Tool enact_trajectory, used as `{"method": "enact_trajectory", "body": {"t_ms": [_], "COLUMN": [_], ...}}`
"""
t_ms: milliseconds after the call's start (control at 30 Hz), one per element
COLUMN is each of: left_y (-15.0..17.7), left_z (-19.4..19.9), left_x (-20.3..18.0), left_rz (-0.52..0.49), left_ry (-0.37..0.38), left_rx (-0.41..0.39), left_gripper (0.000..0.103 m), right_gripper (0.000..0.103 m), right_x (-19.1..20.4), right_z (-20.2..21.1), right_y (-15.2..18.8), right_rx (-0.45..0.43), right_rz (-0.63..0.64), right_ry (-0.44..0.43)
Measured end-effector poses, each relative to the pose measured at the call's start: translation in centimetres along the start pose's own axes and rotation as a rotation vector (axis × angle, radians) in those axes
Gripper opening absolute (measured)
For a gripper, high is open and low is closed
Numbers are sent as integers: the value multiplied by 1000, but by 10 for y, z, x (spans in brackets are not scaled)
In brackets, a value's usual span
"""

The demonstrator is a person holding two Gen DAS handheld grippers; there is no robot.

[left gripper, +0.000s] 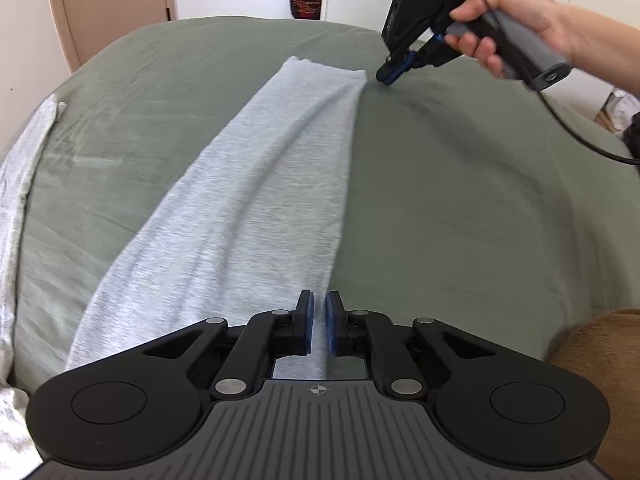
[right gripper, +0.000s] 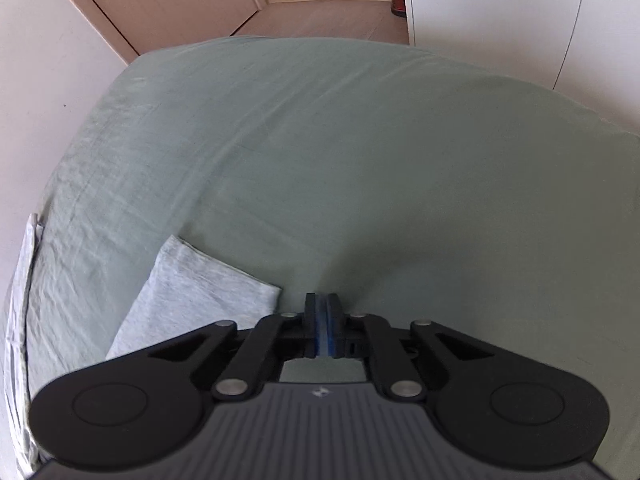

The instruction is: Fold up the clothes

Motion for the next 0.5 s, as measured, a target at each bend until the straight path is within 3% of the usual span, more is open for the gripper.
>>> {"method": "enact_trajectory", "body": {"t_ms": [67,133,200,233,333,500], "left_y": [2,4,9,12,20,35], "left_z": [12,22,34,38,49,65], "left_x": [-4,-2,-1,1,2,7], "left_rz": [18,33,65,84,127,196], "left_ry": [43,48,44,40,26,-1], "left_rx": [-21,-40,-56,-60,-61,-64], "left_gripper": [31,36,38,39,40,40], "right_gripper": [17,26,26,26,26,31], "right_x": [2,11,17,26,43,66], "right_z": [9,24,27,27,21,6], "right_y": [7,34,52,77,111,128], "right_rx": [-15,-15,7,46,81,83], "right_rz": [-11,-40,-56,-73,-103,-157], "right_ry": [-47,-157,-213,-267,-321,-368]}}
Point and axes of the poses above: each gripper's, at about its wrist camera, not at the fingertips, and z roughly against the way its jaws point, x to its left, y to its underside, the point moved 5 cm from there along -z, roughly the way its jaws point, and after that the axes turned 11 degrees about z, right-handed, at the moved point
